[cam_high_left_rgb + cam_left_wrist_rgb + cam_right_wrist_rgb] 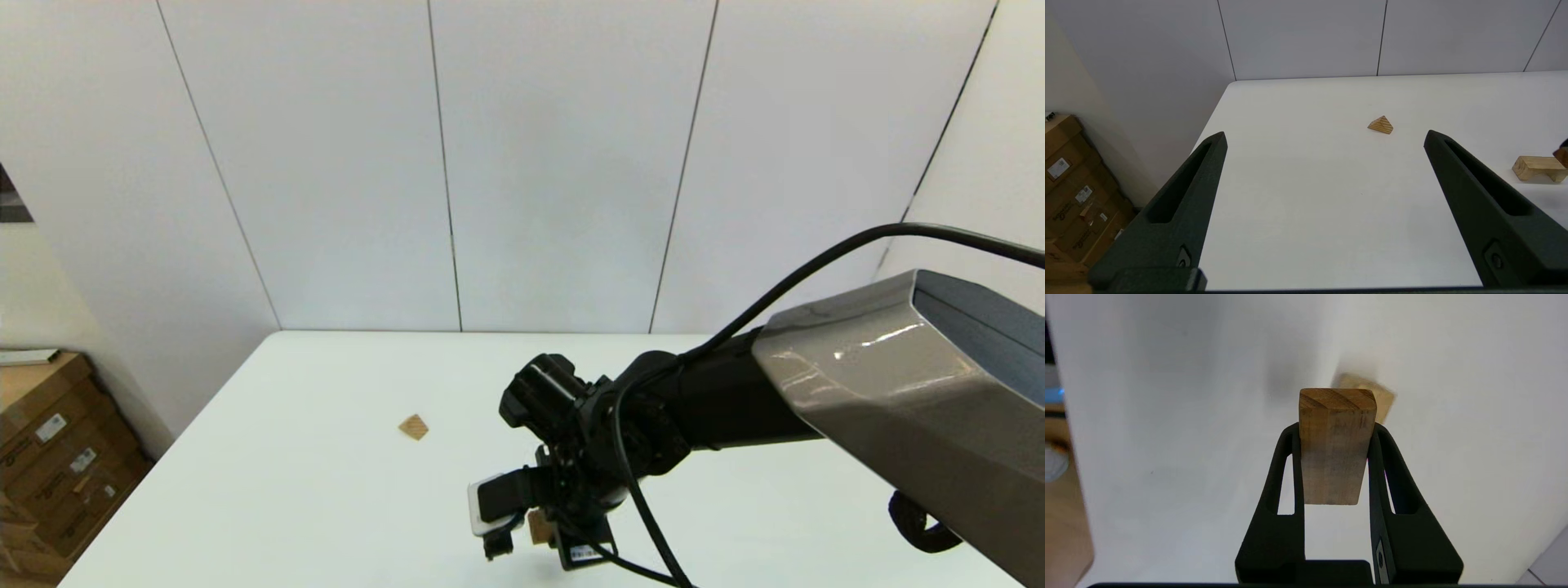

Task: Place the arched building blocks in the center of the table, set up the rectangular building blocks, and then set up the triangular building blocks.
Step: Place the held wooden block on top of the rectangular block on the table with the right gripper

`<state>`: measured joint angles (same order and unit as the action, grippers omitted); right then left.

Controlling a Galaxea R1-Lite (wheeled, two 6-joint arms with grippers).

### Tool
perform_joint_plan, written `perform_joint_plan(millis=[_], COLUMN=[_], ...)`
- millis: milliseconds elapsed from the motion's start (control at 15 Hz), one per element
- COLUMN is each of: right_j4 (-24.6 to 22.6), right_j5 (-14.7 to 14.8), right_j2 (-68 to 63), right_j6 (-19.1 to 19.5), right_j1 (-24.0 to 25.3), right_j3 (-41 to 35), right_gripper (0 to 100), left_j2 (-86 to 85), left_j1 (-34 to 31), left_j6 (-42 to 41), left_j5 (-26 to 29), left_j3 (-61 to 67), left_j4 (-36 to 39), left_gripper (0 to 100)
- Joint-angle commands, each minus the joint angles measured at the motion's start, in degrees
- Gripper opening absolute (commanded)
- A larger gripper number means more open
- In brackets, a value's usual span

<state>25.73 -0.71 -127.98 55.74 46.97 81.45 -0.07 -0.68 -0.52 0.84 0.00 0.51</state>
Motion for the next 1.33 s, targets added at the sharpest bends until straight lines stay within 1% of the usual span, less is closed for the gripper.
perform_joint_plan(millis=[67,133,333,600,800,867,1000,1200,1333], right_j4=[3.97,3.97,3.88,4.06,4.15,4.85,7.14,7.4,7.4], right_j5=[0.09,0.09,0.09,-0.08,0.0,0.09,0.09,-0.08,-0.26], right_j2=[-0.17,-0.17,-0.87,-3.77,-5.62,-6.06,-7.02,-7.29,-8.17], right_j6=[3.42,4.38,4.91,5.52,7.19,7.63,7.72,7.72,7.72], right_j1=[-1.53,-1.88,-2.23,-2.41,-3.46,-3.73,-4.26,-4.43,-4.43], right_j3=[-0.06,-0.15,0.29,4.07,6.8,7.68,9.7,10.66,12.6], right_gripper=[0,0,0,0,0,0,0,0,0], left_j2=[0.07,0.07,0.07,0.07,0.07,0.07,0.07,0.07,0.07], left_j1=[-0.02,-0.02,-0.02,-0.02,-0.02,-0.02,-0.02,-0.02,-0.02], left_j6=[0.0,0.0,0.0,0.0,0.0,0.0,0.0,0.0,0.0], left_j5=[0.04,0.04,0.04,0.04,-0.05,0.04,0.04,0.04,0.04], left_j3=[0.18,0.18,0.18,0.18,0.18,0.18,0.18,0.18,0.18], left_j4=[0.02,0.02,0.02,0.02,0.02,0.02,0.02,0.02,0.02], left_gripper=[100,100,100,100,100,100,100,100,100])
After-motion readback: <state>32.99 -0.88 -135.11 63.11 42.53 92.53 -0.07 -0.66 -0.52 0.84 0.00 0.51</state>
